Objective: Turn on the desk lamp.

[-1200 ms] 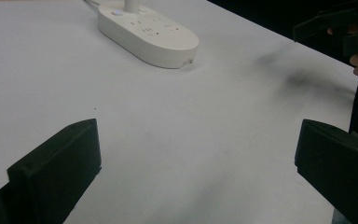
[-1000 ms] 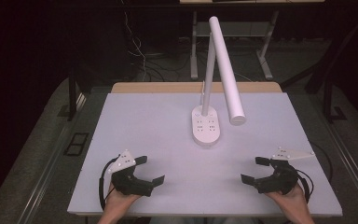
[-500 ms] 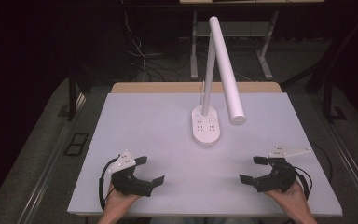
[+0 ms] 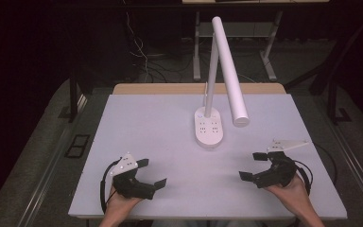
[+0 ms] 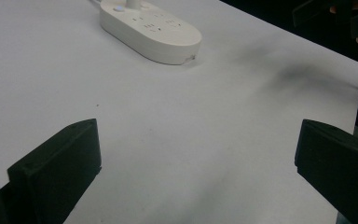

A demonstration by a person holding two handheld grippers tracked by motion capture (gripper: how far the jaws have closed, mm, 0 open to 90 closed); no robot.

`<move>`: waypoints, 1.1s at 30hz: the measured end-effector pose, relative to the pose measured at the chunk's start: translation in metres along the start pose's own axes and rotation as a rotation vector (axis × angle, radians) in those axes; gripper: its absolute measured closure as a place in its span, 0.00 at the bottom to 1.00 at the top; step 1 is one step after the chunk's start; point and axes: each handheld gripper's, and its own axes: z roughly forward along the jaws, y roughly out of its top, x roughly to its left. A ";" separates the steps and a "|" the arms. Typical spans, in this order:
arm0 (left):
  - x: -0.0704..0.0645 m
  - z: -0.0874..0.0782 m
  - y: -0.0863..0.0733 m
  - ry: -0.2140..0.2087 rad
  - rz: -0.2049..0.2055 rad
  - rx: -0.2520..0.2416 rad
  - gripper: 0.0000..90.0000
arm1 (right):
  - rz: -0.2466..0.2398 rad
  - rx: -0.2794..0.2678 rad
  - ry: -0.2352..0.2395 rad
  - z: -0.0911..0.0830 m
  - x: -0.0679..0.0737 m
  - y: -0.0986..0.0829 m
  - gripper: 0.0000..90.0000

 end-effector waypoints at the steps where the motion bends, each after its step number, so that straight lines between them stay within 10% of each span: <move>1: 0.000 0.000 0.000 0.000 0.000 0.000 0.00 | 0.000 0.002 -0.001 0.000 0.000 0.002 0.01; 33: 0.003 0.000 0.000 0.000 -0.012 -0.002 0.00 | -0.028 0.024 -0.010 0.011 -0.020 0.057 0.01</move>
